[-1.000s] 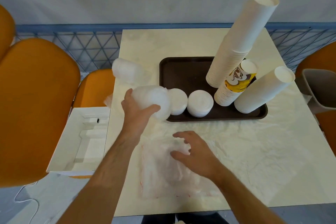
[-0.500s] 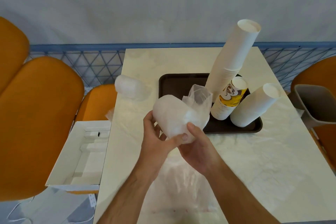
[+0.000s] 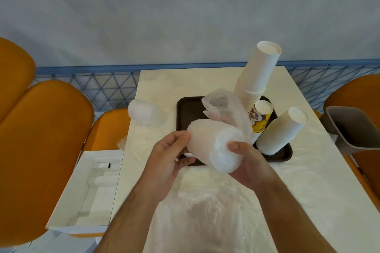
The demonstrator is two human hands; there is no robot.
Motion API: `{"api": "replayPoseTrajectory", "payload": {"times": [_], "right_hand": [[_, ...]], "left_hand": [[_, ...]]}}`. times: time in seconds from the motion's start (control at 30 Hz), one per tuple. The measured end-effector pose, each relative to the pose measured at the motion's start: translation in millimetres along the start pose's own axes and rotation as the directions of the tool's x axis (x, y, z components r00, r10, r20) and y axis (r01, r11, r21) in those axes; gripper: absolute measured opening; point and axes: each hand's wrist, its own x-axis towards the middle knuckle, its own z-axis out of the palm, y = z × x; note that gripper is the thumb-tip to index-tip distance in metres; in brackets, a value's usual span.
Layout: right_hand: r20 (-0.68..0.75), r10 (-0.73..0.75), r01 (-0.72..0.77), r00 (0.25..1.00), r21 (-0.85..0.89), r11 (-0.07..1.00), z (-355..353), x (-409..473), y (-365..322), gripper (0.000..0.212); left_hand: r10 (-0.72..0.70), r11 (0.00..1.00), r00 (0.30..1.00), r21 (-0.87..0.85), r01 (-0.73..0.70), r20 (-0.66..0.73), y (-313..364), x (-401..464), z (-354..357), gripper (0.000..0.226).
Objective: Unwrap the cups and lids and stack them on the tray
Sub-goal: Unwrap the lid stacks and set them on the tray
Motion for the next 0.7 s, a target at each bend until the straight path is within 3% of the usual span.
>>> {"api": "replayPoseTrajectory", "payload": {"times": [0.13, 0.3, 0.4, 0.47, 0.6, 0.7], "right_hand": [[0.009, -0.011, 0.009, 1.000, 0.139, 0.990, 0, -2, -4, 0.098], [0.032, 0.002, -0.012, 0.999, 0.319, 0.948, -13, 1, 7, 0.117], [0.247, -0.049, -0.038, 0.968, 0.334, 0.942, -13, 5, 9, 0.088], [0.259, -0.052, -0.024, 0.964, 0.282, 0.959, -19, 6, 12, 0.071], [0.338, -0.019, -0.111, 0.941, 0.361, 0.926, -25, 10, 12, 0.066], [0.274, 0.001, -0.108, 0.962, 0.376, 0.920, -31, 7, 12, 0.064]], "left_hand": [[-0.022, 0.983, 0.997, -0.180, 0.034, 0.068, 4, 0, 4, 0.012], [-0.024, 0.946, 0.990, -0.318, 0.067, 0.136, 4, -3, 10, 0.015], [0.018, 0.959, 0.987, -0.282, 0.027, 0.157, 7, -6, 13, 0.017], [0.051, 0.977, 0.986, -0.214, -0.015, 0.161, 11, -7, 15, 0.018], [0.085, 0.985, 0.980, -0.161, -0.057, 0.178, 19, -9, 16, 0.011], [0.066, 0.991, 0.975, -0.128, -0.040, 0.212, 24, -11, 17, 0.016]]}}
